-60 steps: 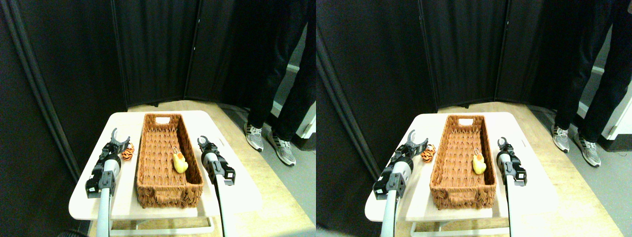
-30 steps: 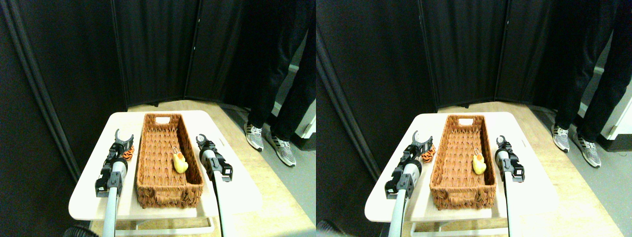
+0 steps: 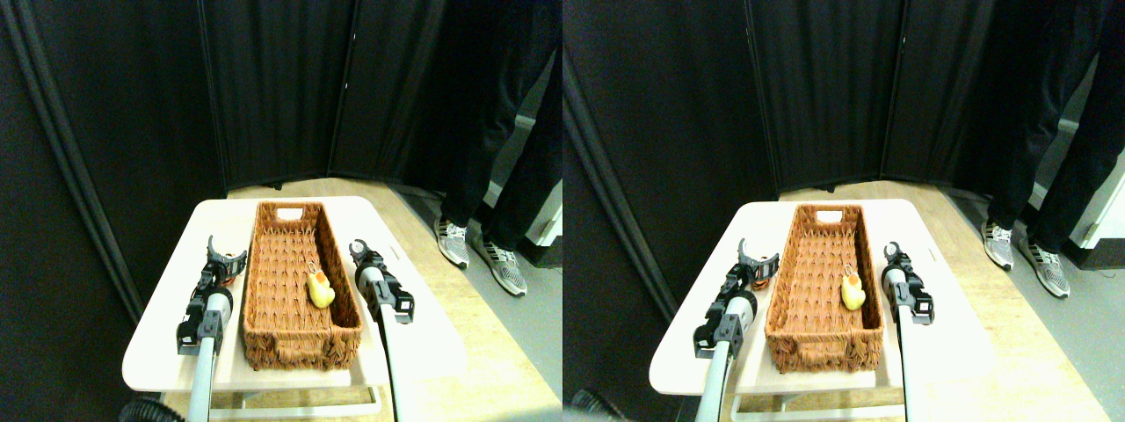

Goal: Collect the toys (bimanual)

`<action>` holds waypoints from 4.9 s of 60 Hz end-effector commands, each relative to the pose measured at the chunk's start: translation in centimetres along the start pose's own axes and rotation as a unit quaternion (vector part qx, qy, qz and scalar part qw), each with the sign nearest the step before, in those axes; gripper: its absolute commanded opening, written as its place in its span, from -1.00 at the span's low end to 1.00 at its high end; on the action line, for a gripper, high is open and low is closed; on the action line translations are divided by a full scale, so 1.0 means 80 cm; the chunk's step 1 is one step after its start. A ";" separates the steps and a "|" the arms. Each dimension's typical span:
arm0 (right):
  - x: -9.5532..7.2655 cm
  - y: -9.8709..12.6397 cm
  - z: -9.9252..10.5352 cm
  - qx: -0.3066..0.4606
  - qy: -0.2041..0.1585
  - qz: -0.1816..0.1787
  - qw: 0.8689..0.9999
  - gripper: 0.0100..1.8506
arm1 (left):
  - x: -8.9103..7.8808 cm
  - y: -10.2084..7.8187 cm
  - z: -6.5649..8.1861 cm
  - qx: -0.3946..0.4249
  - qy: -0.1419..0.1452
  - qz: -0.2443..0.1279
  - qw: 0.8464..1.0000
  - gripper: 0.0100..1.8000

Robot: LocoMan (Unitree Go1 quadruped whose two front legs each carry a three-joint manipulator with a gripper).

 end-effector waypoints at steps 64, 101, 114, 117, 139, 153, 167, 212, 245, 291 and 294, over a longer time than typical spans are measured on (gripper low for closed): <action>0.000 0.019 -0.002 -0.006 -0.004 0.022 1.000 -1.00 | 0.024 0.070 0.012 -0.028 -0.081 0.021 0.996 -0.34; -0.003 0.014 0.003 -0.006 -0.009 0.024 1.000 -1.00 | 0.025 0.057 0.008 -0.005 -0.101 0.017 0.995 -1.00; -0.003 0.011 0.007 0.000 -0.013 0.022 1.000 -1.00 | 0.019 0.033 0.019 0.015 -0.064 0.002 0.998 -1.00; -0.001 0.009 0.008 0.001 -0.012 0.025 1.000 -1.00 | 0.018 0.029 0.024 0.012 -0.056 0.001 0.998 -1.00; 0.002 0.004 0.014 0.007 -0.019 0.017 1.000 -1.00 | 0.000 -0.025 0.036 0.052 -0.019 -0.009 0.998 -1.00; 0.001 0.002 0.016 0.022 -0.025 0.013 0.999 -1.00 | -0.013 -0.066 0.023 0.048 0.021 -0.025 0.998 -1.00; -0.002 0.002 0.019 0.019 -0.031 0.014 0.999 -1.00 | -0.015 -0.095 -0.014 0.008 0.045 -0.040 0.998 -1.00; -0.006 -0.005 0.028 0.017 -0.035 0.023 0.999 -1.00 | -0.002 -0.107 -0.096 -0.086 0.110 -0.001 0.990 -0.88; -0.004 -0.003 0.025 0.019 -0.032 0.022 0.999 -1.00 | -0.007 -0.110 -0.064 -0.050 0.136 -0.020 0.989 -0.16; -0.019 0.017 0.030 0.011 -0.020 0.061 0.998 -1.00 | -0.021 0.002 0.066 0.067 -0.066 -0.021 0.995 -1.00; -0.021 0.020 0.030 0.009 -0.019 0.066 0.998 -1.00 | -0.021 0.009 0.063 0.071 -0.079 -0.012 0.994 -1.00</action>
